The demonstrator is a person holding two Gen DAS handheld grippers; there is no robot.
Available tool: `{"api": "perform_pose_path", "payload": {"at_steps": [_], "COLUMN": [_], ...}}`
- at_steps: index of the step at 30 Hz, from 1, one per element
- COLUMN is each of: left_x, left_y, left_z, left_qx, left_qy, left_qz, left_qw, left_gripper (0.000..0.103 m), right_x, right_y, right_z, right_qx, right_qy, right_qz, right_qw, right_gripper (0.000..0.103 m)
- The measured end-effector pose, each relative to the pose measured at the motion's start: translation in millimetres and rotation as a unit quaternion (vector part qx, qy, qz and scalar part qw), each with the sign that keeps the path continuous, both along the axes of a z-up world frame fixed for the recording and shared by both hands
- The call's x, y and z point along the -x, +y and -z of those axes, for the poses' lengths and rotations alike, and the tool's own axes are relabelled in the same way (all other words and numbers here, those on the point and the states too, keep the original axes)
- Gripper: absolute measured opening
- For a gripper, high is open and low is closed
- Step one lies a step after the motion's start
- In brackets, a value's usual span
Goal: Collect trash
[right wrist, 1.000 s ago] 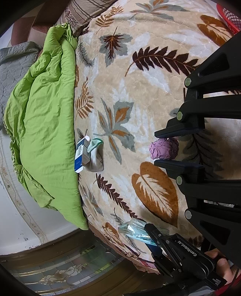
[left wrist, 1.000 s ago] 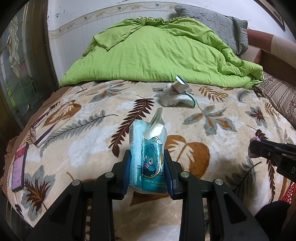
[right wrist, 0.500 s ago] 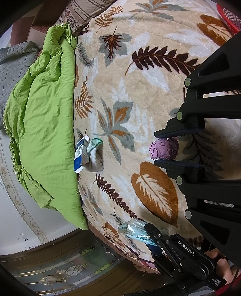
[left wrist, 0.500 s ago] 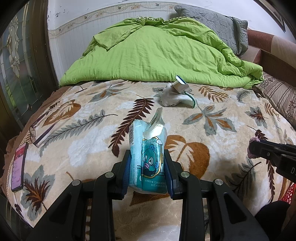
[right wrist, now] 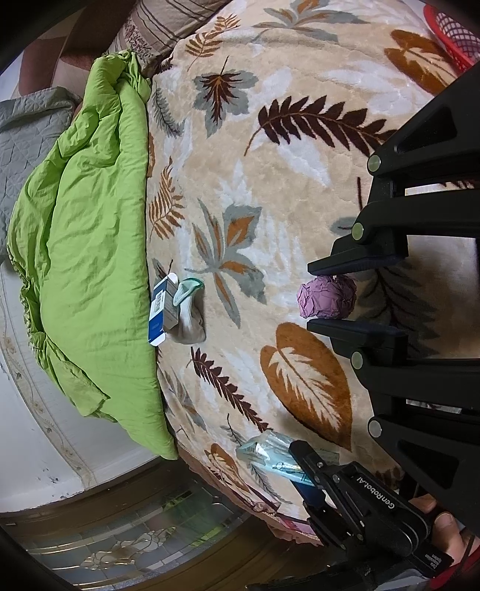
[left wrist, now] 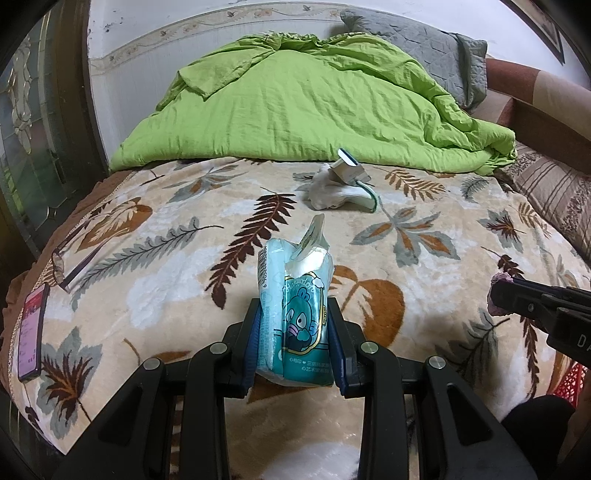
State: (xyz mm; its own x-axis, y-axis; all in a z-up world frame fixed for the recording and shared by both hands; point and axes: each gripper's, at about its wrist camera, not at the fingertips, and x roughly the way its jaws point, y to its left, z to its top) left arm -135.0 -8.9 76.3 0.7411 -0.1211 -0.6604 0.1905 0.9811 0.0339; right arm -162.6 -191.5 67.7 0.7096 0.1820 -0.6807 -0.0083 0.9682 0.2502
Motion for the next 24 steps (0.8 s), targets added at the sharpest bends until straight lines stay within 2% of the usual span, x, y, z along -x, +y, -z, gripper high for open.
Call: {"api": "perform_pose_path", "payload": {"at_steps": [24], "left_x": [28], "left_y": [-23], "left_z": [-14], "left_qx": [0.022], "left_qy": [0.012], "left_qz": [0.046], "left_qw": [0.9986], "left_gripper": [0.031], "right_x": [40], "right_y": [-21], "right_z": [-19], "right_qx": [-0.018], "right_qy": [-0.008], "right_qz": [0.023], "right_qw": [1.0], "right_gripper": [0.026]}}
